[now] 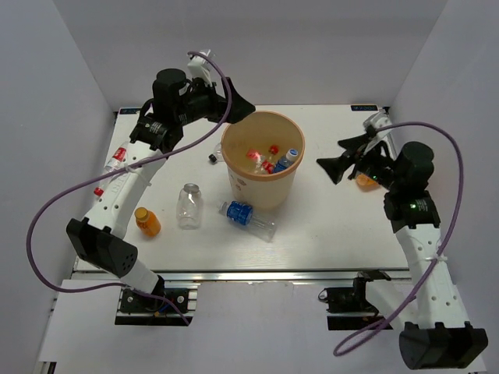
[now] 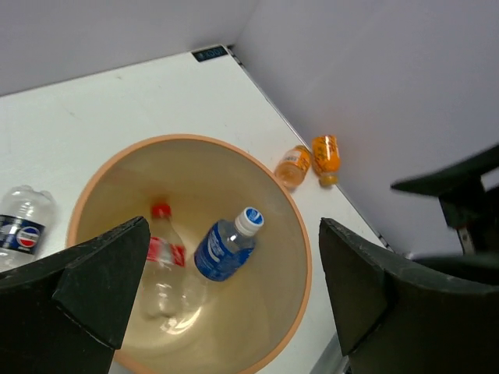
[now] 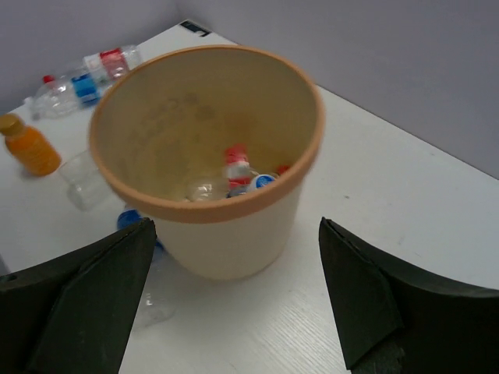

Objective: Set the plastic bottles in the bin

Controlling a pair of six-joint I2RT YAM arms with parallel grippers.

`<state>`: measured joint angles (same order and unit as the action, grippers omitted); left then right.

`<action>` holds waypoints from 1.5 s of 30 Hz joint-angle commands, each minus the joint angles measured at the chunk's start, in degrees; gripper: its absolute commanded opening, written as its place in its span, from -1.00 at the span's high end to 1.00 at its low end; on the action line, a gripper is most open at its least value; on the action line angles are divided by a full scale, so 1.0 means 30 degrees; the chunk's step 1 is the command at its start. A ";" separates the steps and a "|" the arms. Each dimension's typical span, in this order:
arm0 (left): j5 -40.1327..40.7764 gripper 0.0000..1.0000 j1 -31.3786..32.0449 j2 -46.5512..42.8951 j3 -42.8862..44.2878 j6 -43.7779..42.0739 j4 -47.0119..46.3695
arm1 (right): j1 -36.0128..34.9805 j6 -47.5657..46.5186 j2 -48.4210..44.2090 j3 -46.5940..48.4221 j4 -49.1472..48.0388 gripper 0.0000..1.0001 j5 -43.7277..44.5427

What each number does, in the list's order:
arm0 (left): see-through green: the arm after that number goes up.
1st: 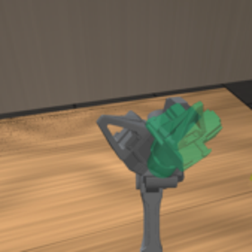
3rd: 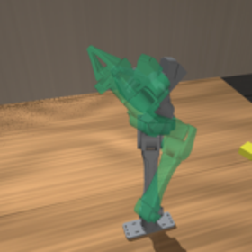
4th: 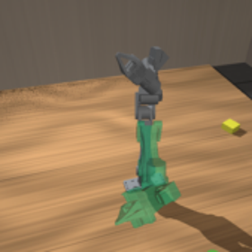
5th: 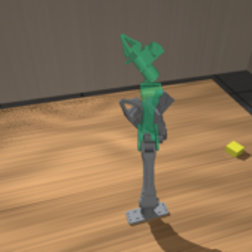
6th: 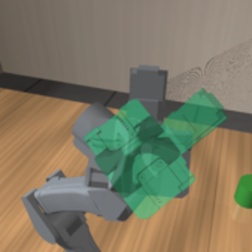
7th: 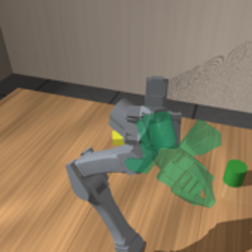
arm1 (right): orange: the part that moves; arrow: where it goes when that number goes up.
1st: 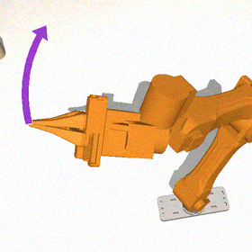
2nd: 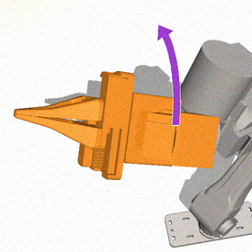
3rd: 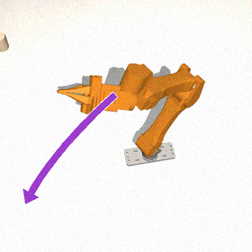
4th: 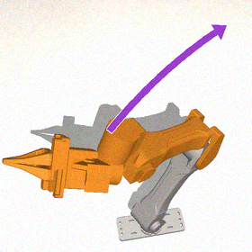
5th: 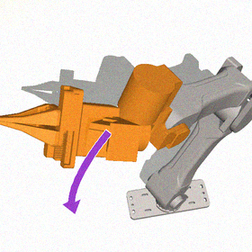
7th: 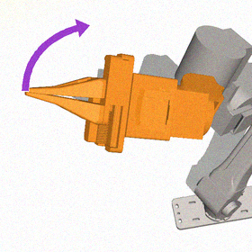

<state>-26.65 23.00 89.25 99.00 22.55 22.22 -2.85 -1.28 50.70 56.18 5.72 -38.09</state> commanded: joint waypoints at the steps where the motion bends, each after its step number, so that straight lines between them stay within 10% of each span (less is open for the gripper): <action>1: 0.2198 -0.96 0.0008 -0.0308 0.1653 -0.0775 0.1087 | -0.4037 -0.1127 -0.0492 -0.0825 0.0229 -0.79 0.2714; 9: 1.2326 -0.96 -0.0343 -0.2235 -0.0242 -0.0019 0.3110 | -1.5644 -0.1505 0.0678 -0.3197 0.1581 -0.79 1.0670; 15: 1.4361 -0.96 -0.2304 -0.4962 -0.5279 0.2351 0.2995 | -1.9435 -0.2035 0.1556 -0.6098 -0.0524 -0.79 1.3716; 38: 1.6649 -0.96 -0.3390 -0.6695 -1.0089 0.4028 0.3113 | -1.9528 -0.1685 1.0198 -0.7303 -0.7032 -0.79 1.7295; 45: 1.6180 -0.96 -0.3566 -0.6401 -1.0323 0.4028 0.2966 | -1.9528 -0.1362 1.0758 -0.7272 -0.7178 -0.29 1.6272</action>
<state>22.24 12.78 70.22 68.84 34.28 32.10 -61.17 -6.57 83.61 33.19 -12.40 12.62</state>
